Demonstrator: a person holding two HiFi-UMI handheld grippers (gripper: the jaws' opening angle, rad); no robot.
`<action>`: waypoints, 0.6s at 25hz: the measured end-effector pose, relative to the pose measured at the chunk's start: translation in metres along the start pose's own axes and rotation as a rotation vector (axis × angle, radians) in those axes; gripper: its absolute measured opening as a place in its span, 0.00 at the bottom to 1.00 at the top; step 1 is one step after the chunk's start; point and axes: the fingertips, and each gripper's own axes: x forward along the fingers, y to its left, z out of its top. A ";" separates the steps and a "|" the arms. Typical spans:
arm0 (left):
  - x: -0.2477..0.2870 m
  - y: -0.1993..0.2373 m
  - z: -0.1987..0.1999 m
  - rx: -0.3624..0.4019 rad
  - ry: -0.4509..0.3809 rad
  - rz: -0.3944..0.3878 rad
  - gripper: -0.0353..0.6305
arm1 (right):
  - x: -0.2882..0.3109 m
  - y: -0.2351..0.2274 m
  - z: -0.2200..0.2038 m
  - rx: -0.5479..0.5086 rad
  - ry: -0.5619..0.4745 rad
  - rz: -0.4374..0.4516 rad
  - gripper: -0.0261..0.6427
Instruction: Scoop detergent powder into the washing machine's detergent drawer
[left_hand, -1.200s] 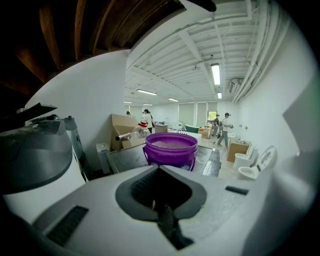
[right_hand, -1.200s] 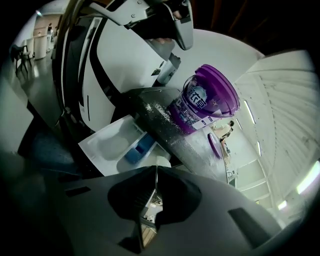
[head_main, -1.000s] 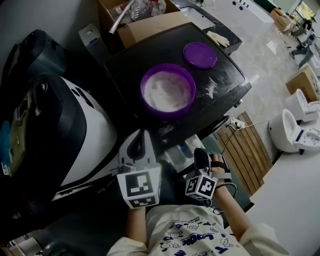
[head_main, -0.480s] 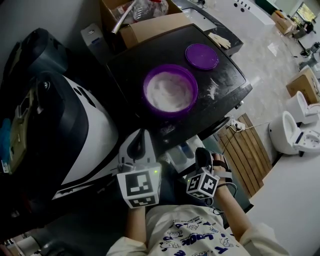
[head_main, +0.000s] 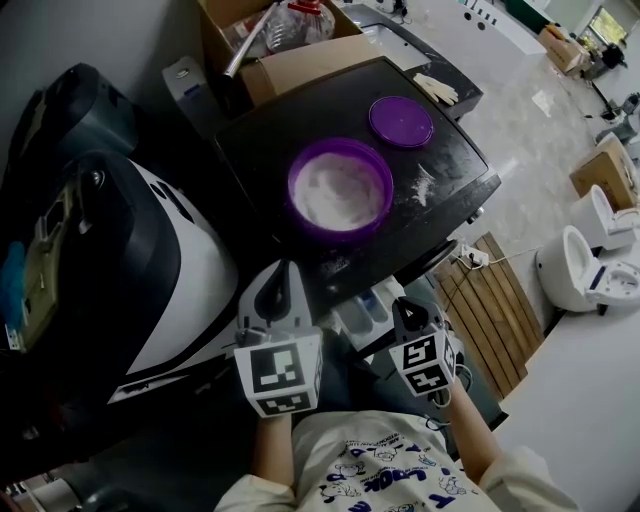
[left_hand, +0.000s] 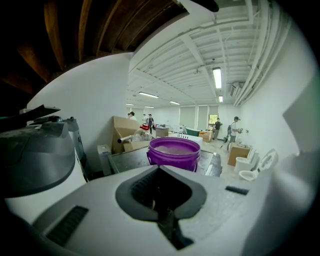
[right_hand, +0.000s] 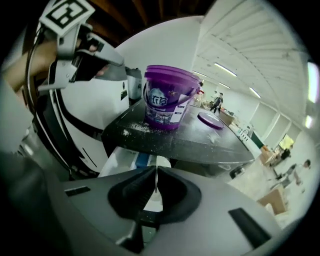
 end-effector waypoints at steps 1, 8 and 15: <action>0.000 0.000 0.001 -0.001 -0.001 0.000 0.06 | -0.003 -0.001 0.003 0.054 -0.012 0.019 0.07; 0.000 0.003 0.010 -0.028 -0.027 0.005 0.06 | -0.024 -0.016 0.027 0.321 -0.109 0.096 0.07; -0.002 -0.001 0.023 -0.028 -0.057 0.003 0.06 | -0.056 -0.039 0.065 0.634 -0.306 0.177 0.07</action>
